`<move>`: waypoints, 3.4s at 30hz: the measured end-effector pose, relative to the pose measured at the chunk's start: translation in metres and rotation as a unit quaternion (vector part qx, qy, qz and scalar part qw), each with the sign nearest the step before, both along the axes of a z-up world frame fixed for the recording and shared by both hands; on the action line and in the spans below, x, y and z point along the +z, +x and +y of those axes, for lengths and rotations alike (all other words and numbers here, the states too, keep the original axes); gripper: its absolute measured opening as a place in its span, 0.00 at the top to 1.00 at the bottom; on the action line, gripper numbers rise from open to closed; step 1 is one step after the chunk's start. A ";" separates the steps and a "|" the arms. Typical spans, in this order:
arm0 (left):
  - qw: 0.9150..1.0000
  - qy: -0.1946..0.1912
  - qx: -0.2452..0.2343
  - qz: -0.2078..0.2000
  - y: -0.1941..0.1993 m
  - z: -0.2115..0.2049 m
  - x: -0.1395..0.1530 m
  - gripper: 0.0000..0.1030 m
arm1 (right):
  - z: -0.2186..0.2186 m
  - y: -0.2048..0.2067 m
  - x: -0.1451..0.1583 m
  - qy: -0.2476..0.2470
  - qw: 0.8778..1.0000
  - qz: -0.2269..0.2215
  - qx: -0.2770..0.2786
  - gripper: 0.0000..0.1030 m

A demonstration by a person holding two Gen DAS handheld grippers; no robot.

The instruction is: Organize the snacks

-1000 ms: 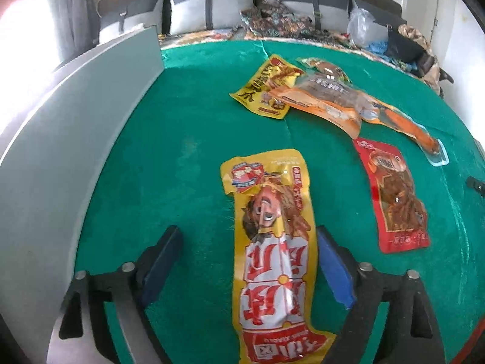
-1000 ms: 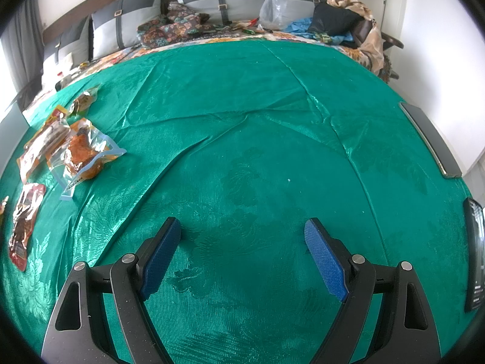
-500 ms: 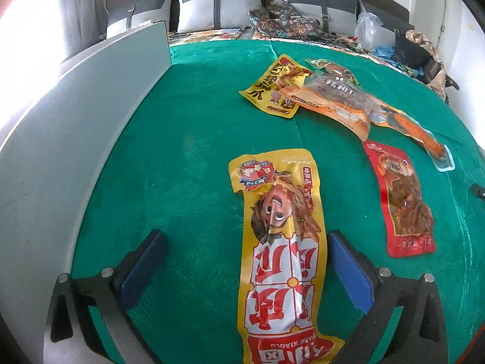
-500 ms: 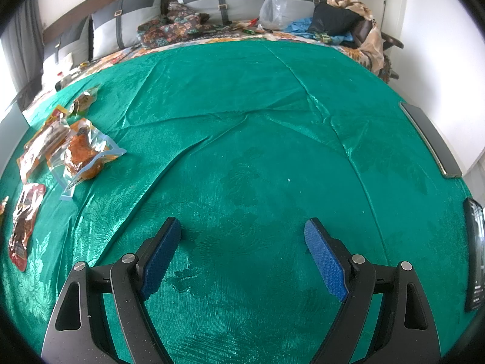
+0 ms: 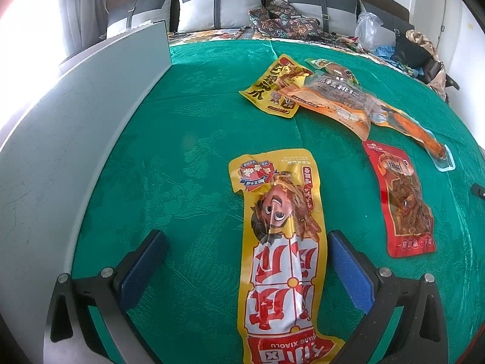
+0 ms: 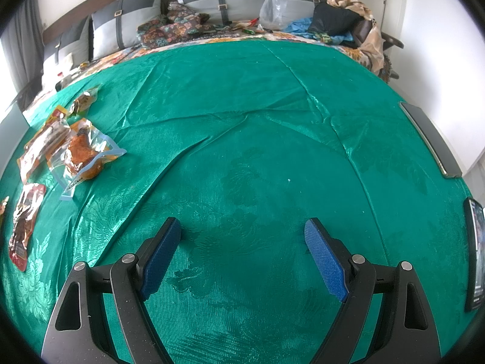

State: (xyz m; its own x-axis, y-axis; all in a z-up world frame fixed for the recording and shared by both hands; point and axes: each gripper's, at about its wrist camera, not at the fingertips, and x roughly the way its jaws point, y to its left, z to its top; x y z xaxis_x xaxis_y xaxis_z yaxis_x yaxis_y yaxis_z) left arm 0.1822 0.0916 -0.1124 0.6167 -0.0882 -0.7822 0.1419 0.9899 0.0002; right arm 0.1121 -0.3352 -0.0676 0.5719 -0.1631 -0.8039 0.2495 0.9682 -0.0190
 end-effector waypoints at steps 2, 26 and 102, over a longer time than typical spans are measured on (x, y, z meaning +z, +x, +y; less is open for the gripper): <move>1.000 0.000 0.000 0.000 0.000 0.000 0.000 0.00 | 0.000 0.000 0.000 0.000 1.000 0.000 0.000 0.16; 1.000 0.005 0.004 0.022 -0.002 -0.001 0.002 0.00 | 0.000 0.002 -0.001 0.003 1.000 0.001 0.004 0.13; 0.972 -0.193 0.105 -0.090 -0.100 0.176 0.153 0.08 | 0.341 0.033 0.076 0.067 0.953 0.019 0.294 0.29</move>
State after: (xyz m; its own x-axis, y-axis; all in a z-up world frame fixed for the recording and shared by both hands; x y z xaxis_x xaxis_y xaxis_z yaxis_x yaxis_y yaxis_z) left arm 0.0818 0.2677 0.0402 0.7763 -0.2113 -0.5939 -0.0304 0.9285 -0.3701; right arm 0.1454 0.0063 0.0088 0.5027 0.2817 -0.8173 -0.3348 0.9351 0.1164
